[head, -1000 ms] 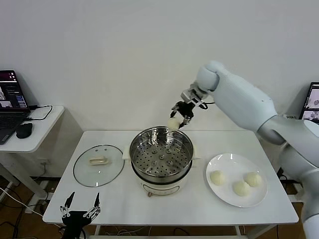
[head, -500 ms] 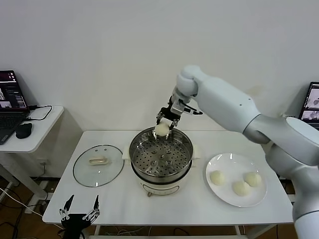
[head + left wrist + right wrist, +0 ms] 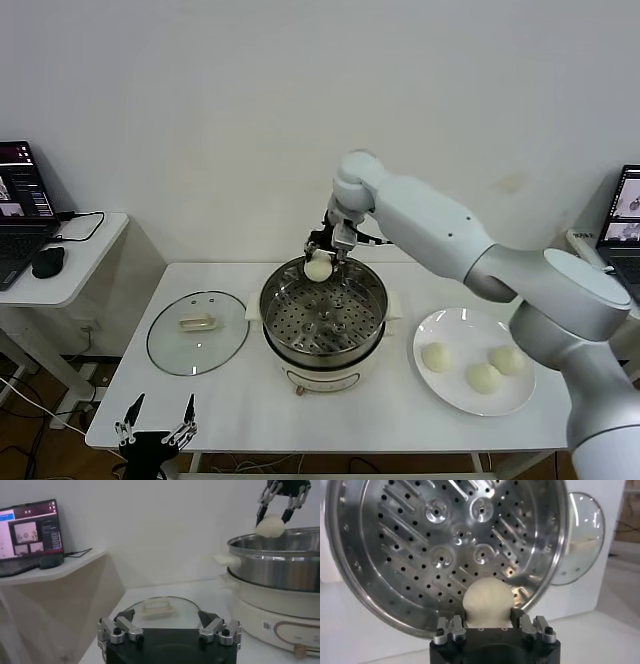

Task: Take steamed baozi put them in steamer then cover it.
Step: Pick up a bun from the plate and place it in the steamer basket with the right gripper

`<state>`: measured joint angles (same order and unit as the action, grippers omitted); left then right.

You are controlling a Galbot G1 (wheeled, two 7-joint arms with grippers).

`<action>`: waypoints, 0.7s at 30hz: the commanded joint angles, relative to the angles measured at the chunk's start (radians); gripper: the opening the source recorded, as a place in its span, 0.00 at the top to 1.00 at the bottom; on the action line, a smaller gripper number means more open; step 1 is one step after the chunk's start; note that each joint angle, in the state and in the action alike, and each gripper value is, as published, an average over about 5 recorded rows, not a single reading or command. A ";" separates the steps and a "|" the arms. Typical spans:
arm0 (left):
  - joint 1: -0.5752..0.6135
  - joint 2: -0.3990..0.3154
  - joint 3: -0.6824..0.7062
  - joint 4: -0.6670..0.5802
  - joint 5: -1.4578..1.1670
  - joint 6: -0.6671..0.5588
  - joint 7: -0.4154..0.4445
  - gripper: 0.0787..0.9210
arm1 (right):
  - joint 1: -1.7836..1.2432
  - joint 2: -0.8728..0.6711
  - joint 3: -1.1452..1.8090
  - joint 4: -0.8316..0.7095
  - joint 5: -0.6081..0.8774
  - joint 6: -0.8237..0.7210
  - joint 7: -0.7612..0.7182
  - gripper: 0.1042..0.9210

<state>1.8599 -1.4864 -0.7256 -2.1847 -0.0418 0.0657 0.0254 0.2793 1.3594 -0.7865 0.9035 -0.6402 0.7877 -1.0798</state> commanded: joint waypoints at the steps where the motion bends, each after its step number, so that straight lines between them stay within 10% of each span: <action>1: -0.001 -0.003 0.006 0.001 0.001 0.001 0.001 0.12 | -0.051 0.009 0.019 -0.012 -0.097 0.004 0.023 0.45; 21: -0.004 -0.008 0.017 0.008 0.004 0.001 0.003 0.12 | -0.067 0.028 0.026 -0.026 -0.146 -0.078 0.082 0.45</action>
<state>1.8558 -1.4947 -0.7107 -2.1774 -0.0383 0.0665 0.0285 0.2203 1.3840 -0.7632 0.8819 -0.7631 0.7296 -1.0175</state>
